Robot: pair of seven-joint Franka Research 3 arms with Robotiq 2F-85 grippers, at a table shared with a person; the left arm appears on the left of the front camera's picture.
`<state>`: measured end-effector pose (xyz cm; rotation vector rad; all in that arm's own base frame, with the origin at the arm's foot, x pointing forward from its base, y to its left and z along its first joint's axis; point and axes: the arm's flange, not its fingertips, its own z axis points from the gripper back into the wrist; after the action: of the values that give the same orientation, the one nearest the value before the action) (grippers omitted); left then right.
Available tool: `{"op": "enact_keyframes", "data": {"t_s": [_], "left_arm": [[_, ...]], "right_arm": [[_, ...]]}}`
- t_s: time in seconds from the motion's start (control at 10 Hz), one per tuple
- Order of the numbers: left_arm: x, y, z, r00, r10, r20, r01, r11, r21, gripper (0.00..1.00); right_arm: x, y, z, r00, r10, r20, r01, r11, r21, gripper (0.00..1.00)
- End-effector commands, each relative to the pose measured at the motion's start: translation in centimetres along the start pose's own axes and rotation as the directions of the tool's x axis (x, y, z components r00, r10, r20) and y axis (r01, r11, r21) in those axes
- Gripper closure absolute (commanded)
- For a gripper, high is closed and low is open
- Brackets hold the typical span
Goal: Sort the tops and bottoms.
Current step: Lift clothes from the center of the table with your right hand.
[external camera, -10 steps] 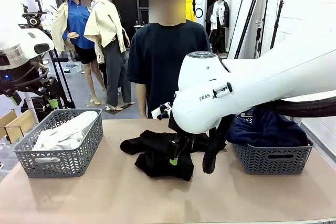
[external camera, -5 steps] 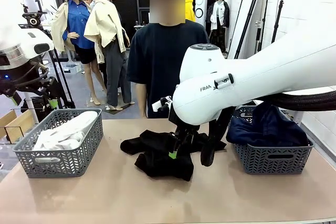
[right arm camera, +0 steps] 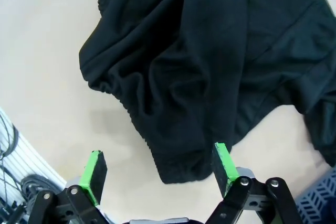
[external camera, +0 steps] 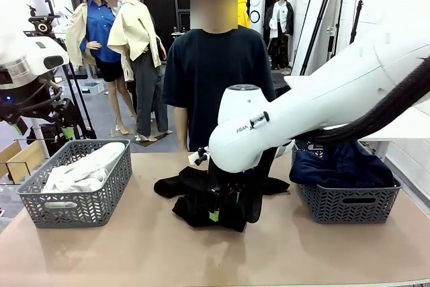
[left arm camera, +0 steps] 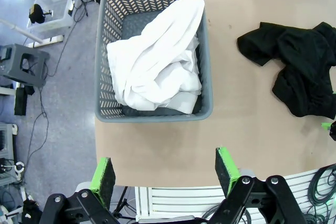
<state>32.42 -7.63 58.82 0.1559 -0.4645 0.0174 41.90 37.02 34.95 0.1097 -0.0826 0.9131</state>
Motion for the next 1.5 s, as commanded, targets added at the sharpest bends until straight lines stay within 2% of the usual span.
{"op": "enact_keyframes", "data": {"t_s": [0.0, 0.2, 0.3, 0.7, 0.8, 1.4], "left_arm": [[0.0, 0.3, 0.1, 1.000, -0.002, -0.010, 0.002, 1.000, -0.005, 0.00], [0.0, 0.3, 0.1, 1.000, -0.002, -0.010, 0.002, 1.000, -0.005, 0.00], [0.0, 0.3, 0.1, 1.000, -0.002, -0.010, 0.002, 1.000, -0.005, 0.00], [0.0, 0.3, 0.1, 1.000, -0.002, -0.010, 0.002, 1.000, -0.005, 0.00], [0.0, 0.3, 0.1, 1.000, -0.002, -0.010, 0.002, 1.000, -0.005, 0.00], [0.0, 0.3, 0.1, 1.000, -0.002, -0.010, 0.002, 1.000, -0.005, 0.00]], "right_arm": [[0.5, 0.0, -0.5, 0.999, 0.011, -0.038, -0.011, 1.000, -0.001, 0.00], [0.2, 0.0, -1.0, 0.999, 0.001, -0.052, -0.002, 1.000, -0.012, 0.00], [-0.2, 0.0, -1.0, 0.999, 0.001, -0.043, -0.001, 1.000, -0.012, 0.10], [-0.6, 0.3, -0.7, 0.999, -0.005, -0.037, 0.004, 1.000, -0.030, 0.89], [-0.6, 0.5, -0.7, 0.999, -0.004, -0.038, 0.002, 0.999, -0.034, 1.00], [-0.4, 0.8, 0.6, 0.999, 0.010, -0.042, -0.013, 0.997, -0.076, 1.00]]}}
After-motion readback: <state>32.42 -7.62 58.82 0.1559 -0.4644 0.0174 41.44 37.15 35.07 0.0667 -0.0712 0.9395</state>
